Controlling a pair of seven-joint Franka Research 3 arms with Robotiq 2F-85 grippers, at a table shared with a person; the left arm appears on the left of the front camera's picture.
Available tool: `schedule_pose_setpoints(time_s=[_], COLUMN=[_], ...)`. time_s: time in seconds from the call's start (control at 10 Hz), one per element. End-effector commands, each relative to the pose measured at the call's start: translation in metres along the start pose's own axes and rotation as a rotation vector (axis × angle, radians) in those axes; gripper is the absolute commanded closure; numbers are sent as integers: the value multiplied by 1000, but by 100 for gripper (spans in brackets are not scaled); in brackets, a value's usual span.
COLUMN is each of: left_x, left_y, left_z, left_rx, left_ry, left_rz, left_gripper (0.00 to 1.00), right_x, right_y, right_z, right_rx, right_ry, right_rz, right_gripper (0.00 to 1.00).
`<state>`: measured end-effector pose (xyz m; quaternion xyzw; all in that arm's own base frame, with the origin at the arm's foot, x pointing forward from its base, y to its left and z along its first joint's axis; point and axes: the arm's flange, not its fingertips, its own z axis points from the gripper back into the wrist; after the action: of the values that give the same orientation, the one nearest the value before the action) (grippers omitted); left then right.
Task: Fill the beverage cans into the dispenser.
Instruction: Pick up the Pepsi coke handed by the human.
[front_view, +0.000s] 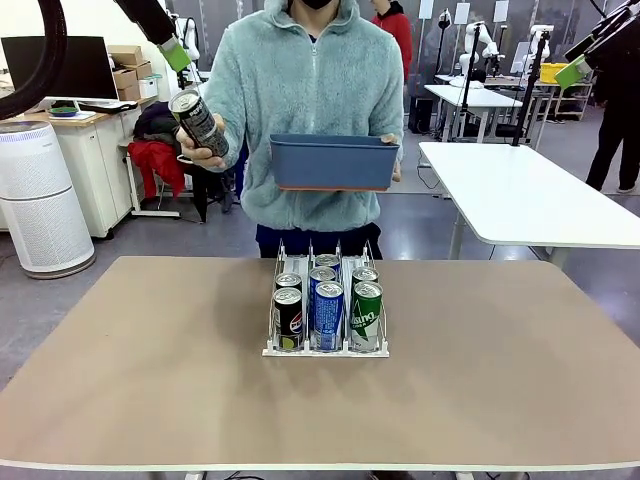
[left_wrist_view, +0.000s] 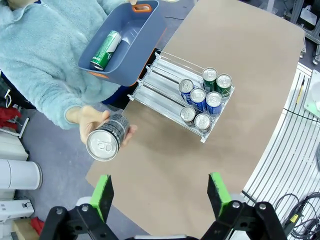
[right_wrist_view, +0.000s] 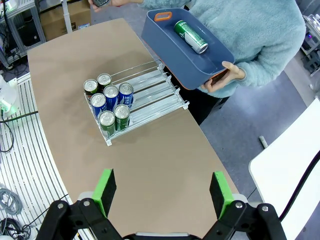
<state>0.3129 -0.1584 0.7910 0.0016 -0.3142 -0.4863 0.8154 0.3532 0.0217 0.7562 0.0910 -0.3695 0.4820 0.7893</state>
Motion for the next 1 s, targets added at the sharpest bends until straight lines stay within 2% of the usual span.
schedule_pose_setpoints(time_s=[0.0,0.6,0.9], left_x=[-1,0,-4], left_y=[-1,0,12], left_z=[-1,0,-20], left_rx=[-4,0,-14], left_ry=[6,0,-19], left_rz=[-1,0,23], left_gripper=[0,0,0], right_x=[-1,-1,-1], right_y=[0,0,0], right_z=[-1,-1,-1], right_rx=[-6,-6,-6], right_ry=[-3,-3,-3], right_rz=[1,1,1], right_gripper=[0,0,0])
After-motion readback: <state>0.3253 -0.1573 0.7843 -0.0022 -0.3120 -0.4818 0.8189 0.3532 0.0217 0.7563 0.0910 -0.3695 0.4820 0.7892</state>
